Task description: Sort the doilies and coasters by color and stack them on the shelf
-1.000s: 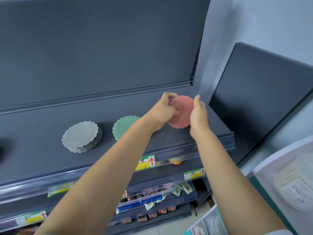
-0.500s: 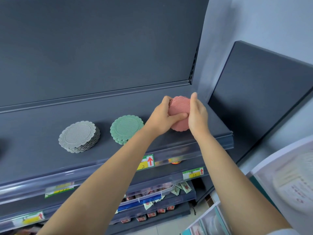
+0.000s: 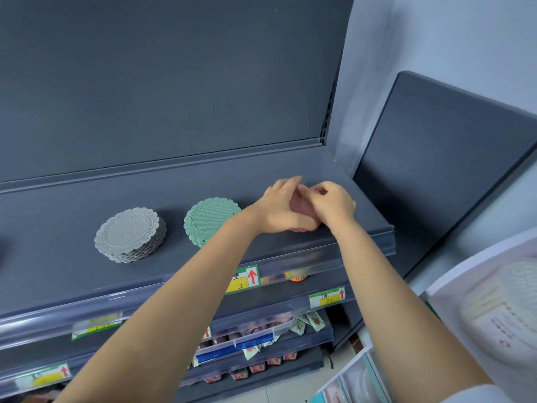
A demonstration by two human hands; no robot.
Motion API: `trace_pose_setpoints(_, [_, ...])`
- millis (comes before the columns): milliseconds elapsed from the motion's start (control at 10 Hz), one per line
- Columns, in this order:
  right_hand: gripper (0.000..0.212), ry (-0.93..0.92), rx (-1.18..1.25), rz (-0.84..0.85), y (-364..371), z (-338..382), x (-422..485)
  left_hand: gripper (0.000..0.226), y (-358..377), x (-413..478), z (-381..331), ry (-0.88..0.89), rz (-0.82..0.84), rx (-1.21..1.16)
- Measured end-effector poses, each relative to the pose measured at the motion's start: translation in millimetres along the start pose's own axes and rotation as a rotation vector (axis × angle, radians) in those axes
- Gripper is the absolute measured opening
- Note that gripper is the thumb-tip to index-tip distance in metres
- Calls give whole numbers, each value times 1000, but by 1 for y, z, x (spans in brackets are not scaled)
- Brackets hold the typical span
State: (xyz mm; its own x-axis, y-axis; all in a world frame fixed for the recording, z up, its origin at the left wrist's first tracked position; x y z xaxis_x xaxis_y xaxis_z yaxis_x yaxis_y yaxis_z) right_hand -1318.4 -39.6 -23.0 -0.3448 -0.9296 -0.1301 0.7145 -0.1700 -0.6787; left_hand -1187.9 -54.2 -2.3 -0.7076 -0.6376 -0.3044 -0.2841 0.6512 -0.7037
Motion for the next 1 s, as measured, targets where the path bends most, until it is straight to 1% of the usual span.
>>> trace_pose_setpoints(100, [41,6,93,8,-3,-1,-4,117,0,3,0,-62,15,152])
trace_pose_setpoints(200, [46,27,226,14,-6,-5,-8,108,-2,8,1,-71,-30,227])
trace_pose_setpoints(300, [49,5,228,17,-6,-3,-10,107,-3,10,5,-61,-38,197])
trace_pose_setpoints(400, [45,-16,187,5,-6,-2,-11,105,-3,8,8,-50,-75,160])
trace_pose_setpoints(500, [44,-51,133,-16,-6,-2,-12,102,-1,7,6,-49,-88,215])
trace_pose_setpoints(600, [42,-81,61,-17,-2,-1,-11,100,1,7,-3,-78,-74,336])
trace_pose_setpoints(700, [44,-92,13,-48,-2,-2,-11,102,3,8,-8,-91,-118,456])
trace_pose_setpoints(800, [51,-92,56,-50,-5,1,-13,115,1,-3,-9,-112,-139,538])
trace_pose_setpoints(900, [51,-107,72,-89,-5,4,-19,122,-10,-27,-10,-88,-215,544])
trace_pose_setpoints(1000, [56,-105,-47,-112,-11,9,-33,123,-23,-61,-2,-96,-304,521])
Point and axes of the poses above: each hand's wrist, its own x-axis towards the middle knuckle, its own y-axis out of the palm, z = x × y, the point moved 6 cm from there along x, towards the middle knuckle, and after that the axes turned 14 degrees about z, right-handed, at the moved point
